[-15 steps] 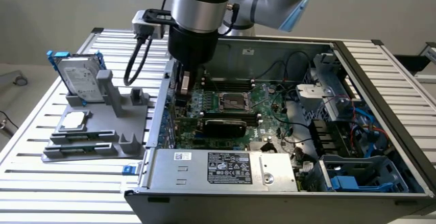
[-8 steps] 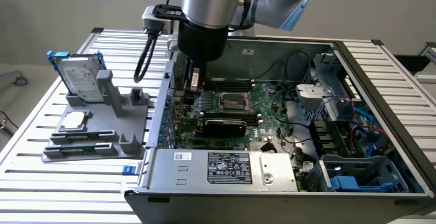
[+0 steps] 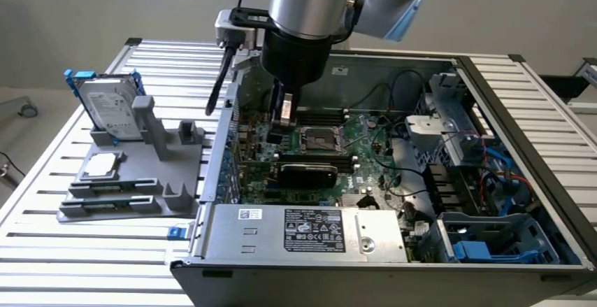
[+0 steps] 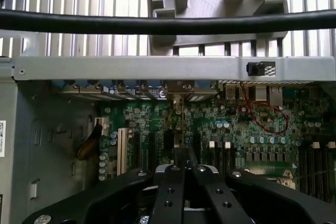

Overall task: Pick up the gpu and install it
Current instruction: 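Press down on the gpu until it lock into place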

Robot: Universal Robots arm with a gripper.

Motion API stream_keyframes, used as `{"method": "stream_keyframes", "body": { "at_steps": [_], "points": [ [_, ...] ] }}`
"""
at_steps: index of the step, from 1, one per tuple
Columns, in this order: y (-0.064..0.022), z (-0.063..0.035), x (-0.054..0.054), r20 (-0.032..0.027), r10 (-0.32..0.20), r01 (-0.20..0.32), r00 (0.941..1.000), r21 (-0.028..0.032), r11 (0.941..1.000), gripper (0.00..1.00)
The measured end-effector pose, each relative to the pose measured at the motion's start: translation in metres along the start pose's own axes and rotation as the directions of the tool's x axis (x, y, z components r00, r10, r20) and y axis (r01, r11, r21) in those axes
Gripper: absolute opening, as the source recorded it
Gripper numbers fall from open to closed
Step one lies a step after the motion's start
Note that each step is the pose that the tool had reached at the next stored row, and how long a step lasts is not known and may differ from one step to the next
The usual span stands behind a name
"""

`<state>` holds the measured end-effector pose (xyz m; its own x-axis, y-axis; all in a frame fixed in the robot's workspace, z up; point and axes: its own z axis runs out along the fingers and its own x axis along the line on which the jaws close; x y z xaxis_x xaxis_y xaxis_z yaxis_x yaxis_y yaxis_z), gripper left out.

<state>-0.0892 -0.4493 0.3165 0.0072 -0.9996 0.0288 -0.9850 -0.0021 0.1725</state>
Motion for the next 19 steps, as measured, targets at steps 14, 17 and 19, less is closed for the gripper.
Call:
{"method": "stream_keyframes", "body": {
  "at_steps": [14,17,19],
  "points": [
    [-0.0055,-0.0009,0.0002,0.0004,-0.006,0.006,1.0,0.0564,0.9984,0.11],
    [-0.0055,-0.0009,0.0002,0.0005,-0.006,0.006,1.0,0.0565,0.9984,0.11],
    [-0.0055,-0.0009,0.0002,0.0004,-0.006,0.006,1.0,0.0565,0.9984,0.11]
  ]
}}
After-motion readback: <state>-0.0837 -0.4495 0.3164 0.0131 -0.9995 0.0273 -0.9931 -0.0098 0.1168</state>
